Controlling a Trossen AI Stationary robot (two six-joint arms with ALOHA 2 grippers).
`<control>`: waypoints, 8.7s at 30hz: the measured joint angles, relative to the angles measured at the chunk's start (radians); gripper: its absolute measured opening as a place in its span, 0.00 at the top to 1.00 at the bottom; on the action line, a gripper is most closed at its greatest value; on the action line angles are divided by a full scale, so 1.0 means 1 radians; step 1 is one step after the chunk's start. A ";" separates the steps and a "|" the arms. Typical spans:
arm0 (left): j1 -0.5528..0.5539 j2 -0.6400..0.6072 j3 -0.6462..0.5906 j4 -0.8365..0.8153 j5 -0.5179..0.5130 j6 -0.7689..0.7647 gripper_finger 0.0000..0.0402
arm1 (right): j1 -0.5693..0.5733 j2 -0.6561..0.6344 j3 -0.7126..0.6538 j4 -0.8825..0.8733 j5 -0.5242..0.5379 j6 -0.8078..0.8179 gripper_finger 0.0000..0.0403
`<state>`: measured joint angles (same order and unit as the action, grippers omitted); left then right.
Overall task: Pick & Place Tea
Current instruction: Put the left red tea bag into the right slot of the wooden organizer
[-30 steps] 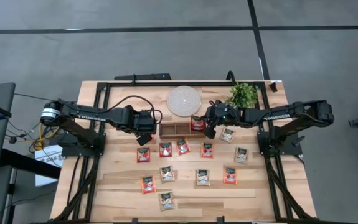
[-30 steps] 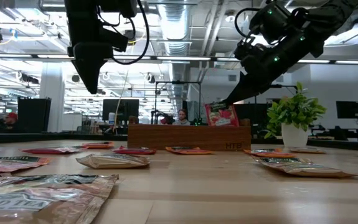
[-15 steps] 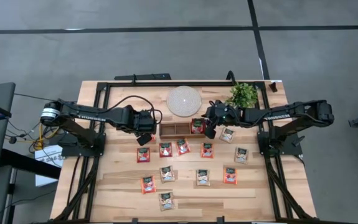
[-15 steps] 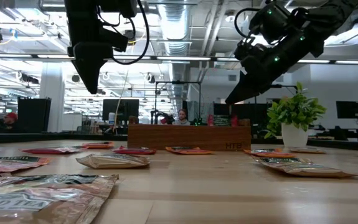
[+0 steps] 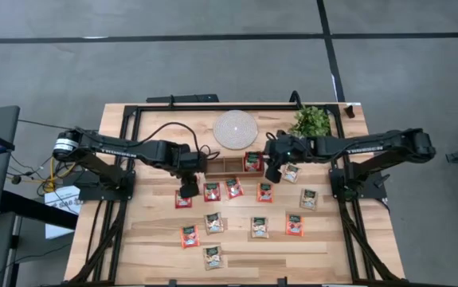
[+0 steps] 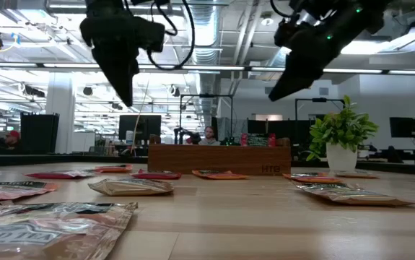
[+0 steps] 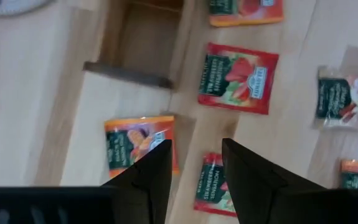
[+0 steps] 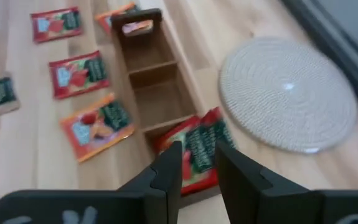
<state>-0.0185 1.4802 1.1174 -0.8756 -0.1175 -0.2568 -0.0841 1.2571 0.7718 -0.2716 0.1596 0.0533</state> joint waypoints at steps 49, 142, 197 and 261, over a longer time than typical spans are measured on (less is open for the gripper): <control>-0.085 0.034 -0.327 0.188 0.041 -0.080 0.67 | 0.158 -0.012 -0.001 -0.184 0.022 0.325 0.79; -0.075 0.118 0.258 0.348 -0.131 0.296 1.00 | 0.156 -0.006 -0.001 0.335 0.019 0.279 0.49; -0.072 0.139 0.257 0.484 -0.192 0.334 1.00 | 0.133 -0.006 -0.001 0.384 -0.089 0.306 1.00; -0.095 -0.392 -0.378 0.004 -0.420 -0.404 1.00 | 0.001 0.062 -0.452 0.945 0.058 0.390 1.00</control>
<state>-0.1131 1.0878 0.7399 -0.8717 -0.5372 -0.6608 -0.0830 1.3189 0.3197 0.6732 0.2172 0.4433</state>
